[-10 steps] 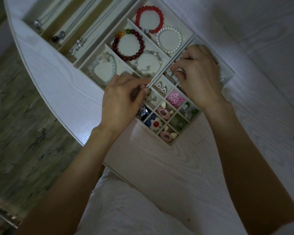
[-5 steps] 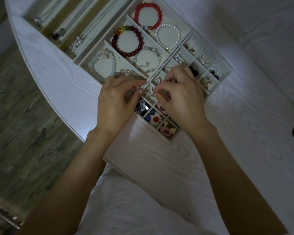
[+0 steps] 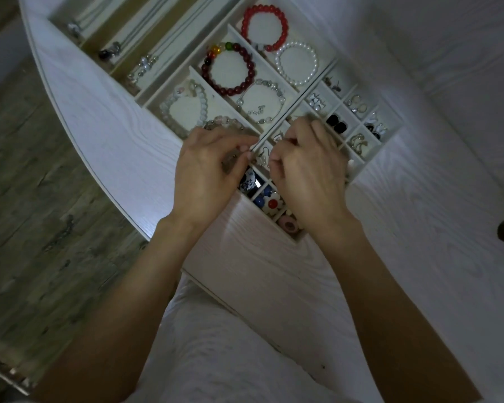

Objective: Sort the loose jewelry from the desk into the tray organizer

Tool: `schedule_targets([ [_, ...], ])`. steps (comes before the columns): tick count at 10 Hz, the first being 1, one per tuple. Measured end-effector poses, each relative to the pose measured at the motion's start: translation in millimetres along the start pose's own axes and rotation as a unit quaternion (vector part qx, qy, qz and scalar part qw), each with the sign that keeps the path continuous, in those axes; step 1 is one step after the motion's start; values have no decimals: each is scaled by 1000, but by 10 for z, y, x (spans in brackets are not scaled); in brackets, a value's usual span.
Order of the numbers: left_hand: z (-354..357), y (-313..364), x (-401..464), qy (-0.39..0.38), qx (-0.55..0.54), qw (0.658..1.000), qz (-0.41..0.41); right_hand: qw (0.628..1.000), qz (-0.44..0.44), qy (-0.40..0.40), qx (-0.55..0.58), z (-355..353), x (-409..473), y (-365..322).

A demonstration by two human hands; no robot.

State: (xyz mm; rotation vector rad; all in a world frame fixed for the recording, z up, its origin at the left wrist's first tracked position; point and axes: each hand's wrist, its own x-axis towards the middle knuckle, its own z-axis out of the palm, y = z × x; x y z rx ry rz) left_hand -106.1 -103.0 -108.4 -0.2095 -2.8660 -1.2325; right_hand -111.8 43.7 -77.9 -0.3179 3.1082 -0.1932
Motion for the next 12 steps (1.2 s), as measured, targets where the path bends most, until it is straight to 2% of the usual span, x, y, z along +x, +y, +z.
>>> schedule_targets([
  [2, 3, -10, -3, 1, -7, 1000, 4, 998, 33, -48, 5, -42, 8, -16],
  [3, 12, -19, -2, 2, -8, 1000, 7, 998, 51, -46, -4, -24, 32, -48],
  [4, 14, -17, -3, 8, -7, 1000, 5, 995, 57, -75, 31, -53, 28, -45],
  [5, 11, -7, 1, 13, -12, 1000, 10, 994, 58, -72, 59, -72, 16, 8],
  [7, -1, -9, -7, 17, -4, 1000, 12, 986, 95, -3, 135, -82, -91, 67],
  [9, -41, -26, 46, -18, 46, 999, 13, 977, 121, -3, 177, -82, -168, 104],
  [10, -140, 86, 61, -33, 45, 998, 20, 971, 138, 28, 193, -195, -215, 67],
  [11, -316, 239, 49, 3, -45, 999, -4, 961, 171, 100, 193, -386, -294, -17],
  [12, -497, 336, -29, 29, -152, 987, -37, 927, 240, 173, 231, -566, -458, -92],
])
